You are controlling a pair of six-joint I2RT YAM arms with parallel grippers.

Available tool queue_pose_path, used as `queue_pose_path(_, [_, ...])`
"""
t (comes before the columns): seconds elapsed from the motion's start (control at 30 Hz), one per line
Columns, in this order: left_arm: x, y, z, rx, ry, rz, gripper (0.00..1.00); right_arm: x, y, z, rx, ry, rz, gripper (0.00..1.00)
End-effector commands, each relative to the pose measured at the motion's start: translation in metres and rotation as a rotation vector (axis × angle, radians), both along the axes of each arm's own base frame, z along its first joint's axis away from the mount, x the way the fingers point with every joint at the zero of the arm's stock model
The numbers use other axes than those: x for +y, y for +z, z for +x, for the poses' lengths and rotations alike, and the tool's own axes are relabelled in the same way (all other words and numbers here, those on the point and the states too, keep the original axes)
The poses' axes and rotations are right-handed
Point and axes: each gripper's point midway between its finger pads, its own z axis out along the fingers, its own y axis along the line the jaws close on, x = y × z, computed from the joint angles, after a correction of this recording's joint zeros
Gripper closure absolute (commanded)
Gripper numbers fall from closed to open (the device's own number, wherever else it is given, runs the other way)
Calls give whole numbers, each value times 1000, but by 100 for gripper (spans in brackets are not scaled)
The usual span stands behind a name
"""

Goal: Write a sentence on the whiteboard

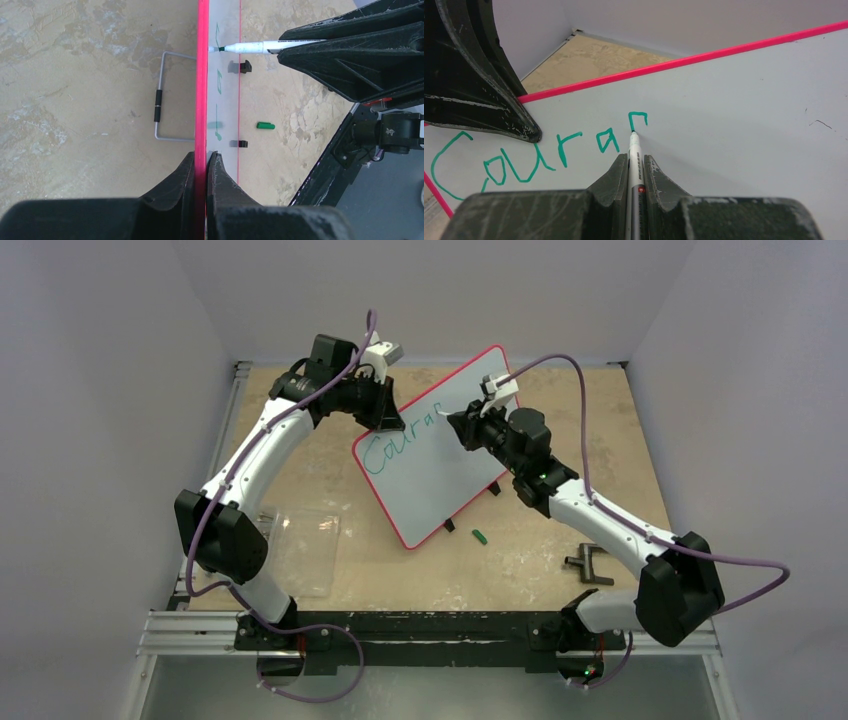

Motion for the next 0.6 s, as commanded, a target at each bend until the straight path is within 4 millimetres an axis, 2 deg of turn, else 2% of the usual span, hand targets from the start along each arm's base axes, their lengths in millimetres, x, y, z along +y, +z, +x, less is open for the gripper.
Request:
queue_pose_path(0.0, [36, -15, 15, -90, 77, 199, 100, -6, 16, 4, -19, -37, 5, 100])
queue_pose_path(0.33, [36, -14, 15, -94, 77, 198, 100, -7, 32, 16, -41, -77, 6, 100])
queue_pose_path(0.57, [36, -13, 15, -95, 76, 196, 100, -3, 34, 18, -43, -68, 4, 100])
